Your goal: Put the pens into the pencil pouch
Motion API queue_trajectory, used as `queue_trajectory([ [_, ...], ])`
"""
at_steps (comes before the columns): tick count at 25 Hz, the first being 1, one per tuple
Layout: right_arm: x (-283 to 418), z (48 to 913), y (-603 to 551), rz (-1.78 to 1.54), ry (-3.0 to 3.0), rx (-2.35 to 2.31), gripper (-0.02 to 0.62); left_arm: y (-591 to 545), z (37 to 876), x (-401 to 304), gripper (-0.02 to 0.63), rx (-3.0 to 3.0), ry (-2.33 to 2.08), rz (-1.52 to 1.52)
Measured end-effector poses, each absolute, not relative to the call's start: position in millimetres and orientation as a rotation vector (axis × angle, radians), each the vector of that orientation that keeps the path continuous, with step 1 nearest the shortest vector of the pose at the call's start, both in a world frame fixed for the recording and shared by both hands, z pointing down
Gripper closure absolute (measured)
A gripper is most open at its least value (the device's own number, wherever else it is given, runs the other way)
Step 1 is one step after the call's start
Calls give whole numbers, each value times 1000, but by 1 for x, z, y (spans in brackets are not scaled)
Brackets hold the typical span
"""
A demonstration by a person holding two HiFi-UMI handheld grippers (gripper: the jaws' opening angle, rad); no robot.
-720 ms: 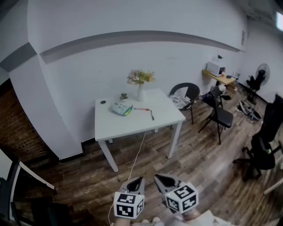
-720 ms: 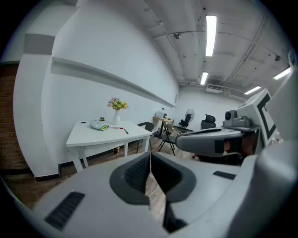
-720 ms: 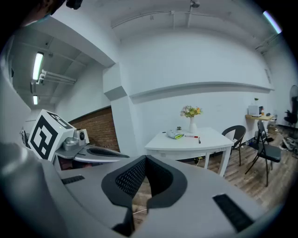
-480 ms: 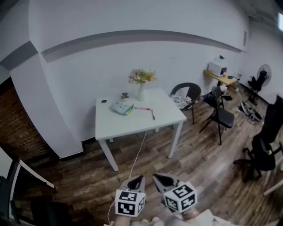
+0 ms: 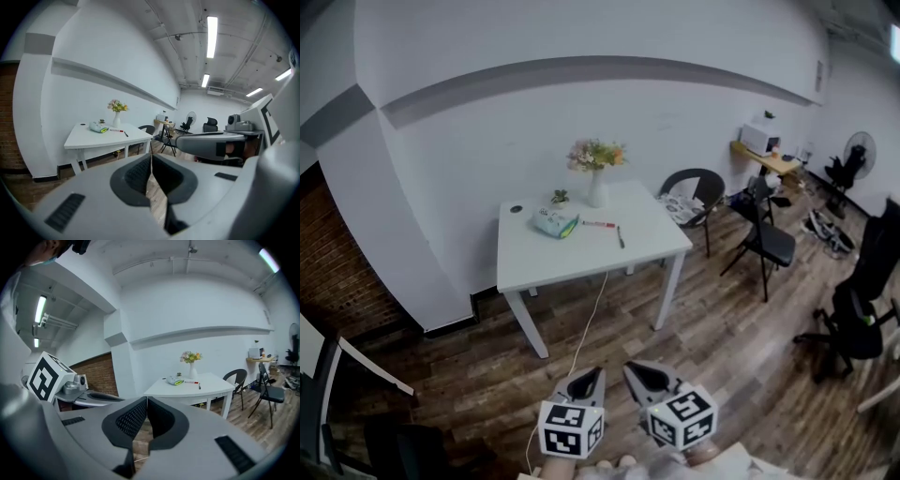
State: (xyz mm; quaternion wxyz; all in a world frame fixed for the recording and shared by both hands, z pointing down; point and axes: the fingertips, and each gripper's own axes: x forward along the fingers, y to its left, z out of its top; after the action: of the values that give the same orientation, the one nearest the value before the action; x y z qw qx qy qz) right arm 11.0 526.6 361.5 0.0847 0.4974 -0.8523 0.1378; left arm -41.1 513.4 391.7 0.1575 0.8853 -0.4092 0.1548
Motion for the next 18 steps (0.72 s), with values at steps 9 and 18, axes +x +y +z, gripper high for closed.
queue_trajectory([
  [9, 32, 374, 519, 429, -2512, 1489, 528, 506, 394, -31, 530, 2502, -1265, 433],
  [18, 44, 389, 522, 480, -2526, 1448, 486, 510, 411, -16, 479, 2477, -1260, 481],
])
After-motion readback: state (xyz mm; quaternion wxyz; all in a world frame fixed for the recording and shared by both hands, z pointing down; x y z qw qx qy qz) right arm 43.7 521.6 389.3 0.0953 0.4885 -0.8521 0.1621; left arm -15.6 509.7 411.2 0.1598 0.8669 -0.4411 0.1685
